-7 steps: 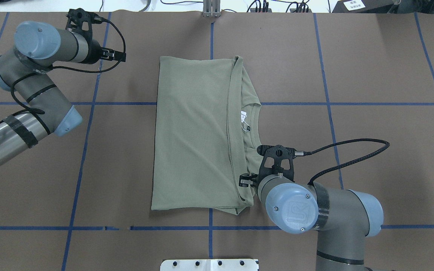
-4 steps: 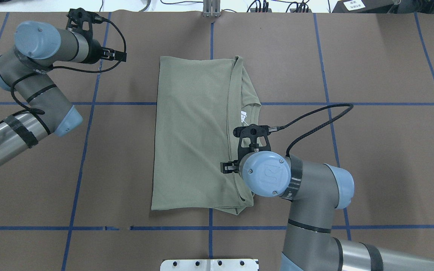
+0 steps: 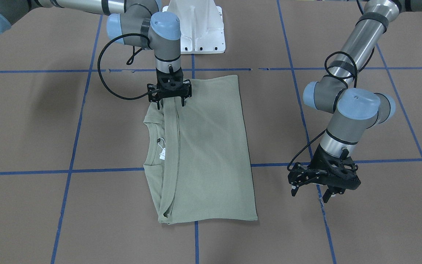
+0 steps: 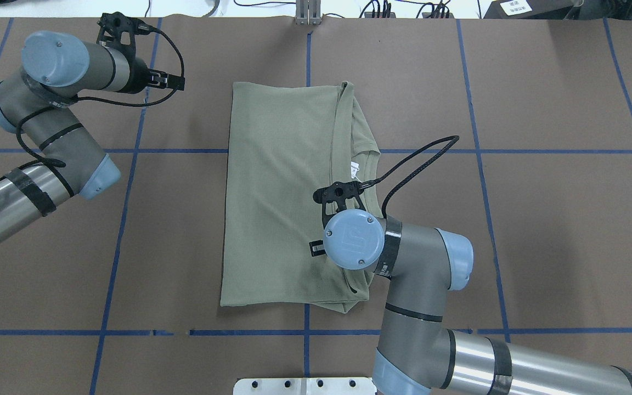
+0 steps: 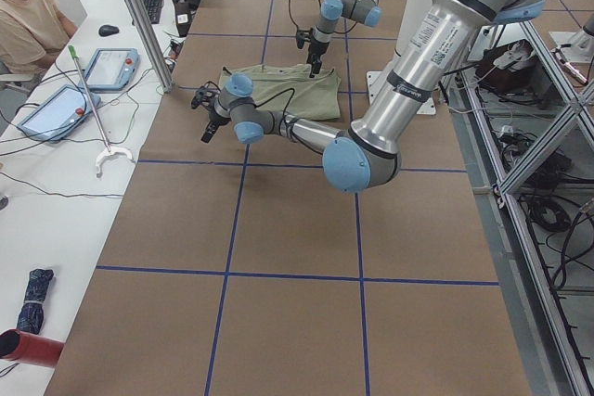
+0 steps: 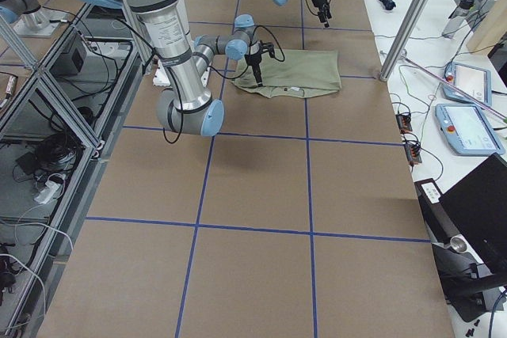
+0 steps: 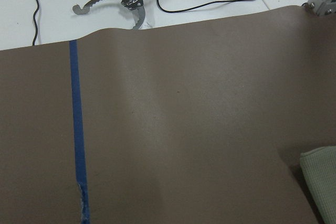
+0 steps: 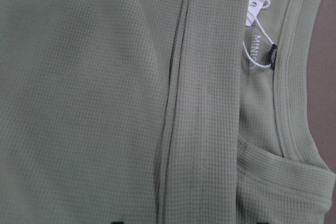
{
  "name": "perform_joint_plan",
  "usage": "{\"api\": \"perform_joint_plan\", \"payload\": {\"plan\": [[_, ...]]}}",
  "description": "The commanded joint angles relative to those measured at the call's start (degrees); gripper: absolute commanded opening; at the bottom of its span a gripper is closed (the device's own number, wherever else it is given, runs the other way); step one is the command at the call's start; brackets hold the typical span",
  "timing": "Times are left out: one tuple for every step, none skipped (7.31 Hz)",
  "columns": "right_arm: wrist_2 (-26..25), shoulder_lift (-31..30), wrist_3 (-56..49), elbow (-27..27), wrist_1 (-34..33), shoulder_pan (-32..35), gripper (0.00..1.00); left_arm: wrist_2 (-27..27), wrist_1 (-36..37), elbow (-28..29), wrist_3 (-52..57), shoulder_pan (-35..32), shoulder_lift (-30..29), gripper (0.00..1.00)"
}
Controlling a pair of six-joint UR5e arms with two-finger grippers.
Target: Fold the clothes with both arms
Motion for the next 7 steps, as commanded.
{"api": "perform_joint_plan", "payload": {"plan": [[0.1, 1.1, -0.5, -1.3, -1.9, 0.4, 0.64, 0.0, -0.1, 0.1, -0.1, 0.3, 0.1, 1.00], [0.1, 1.3, -0.7, -1.1, -2.8, 0.4, 0.61, 0.0, -0.1, 0.1, -0.2, 0.4, 0.1, 1.00], [0.2, 1.2, -1.0, -0.9, -3.3, 0.5, 0.61, 0.1, -0.1, 0.1, -0.2, 0.9, 0.4, 1.00], [0.0, 1.2, -1.5, -0.7, -3.9, 0.5, 0.62, 0.0, -0.1, 0.1, -0.2, 1.0, 0.6, 1.00], [0.0, 1.3, -1.5, -0.5, -3.9, 0.5, 0.65, 0.0, -0.1, 0.1, -0.2, 1.0, 0.6, 1.00], [0.1, 1.4, -1.5, 0.3, -3.9, 0.5, 0.67, 0.1, -0.1, 0.1, -0.2, 1.0, 0.6, 1.00], [0.1, 1.6, -1.5, 1.1, -4.0, 0.5, 0.69, 0.0, -0.1, 0.1, -0.2, 1.0, 0.6, 1.00]]}}
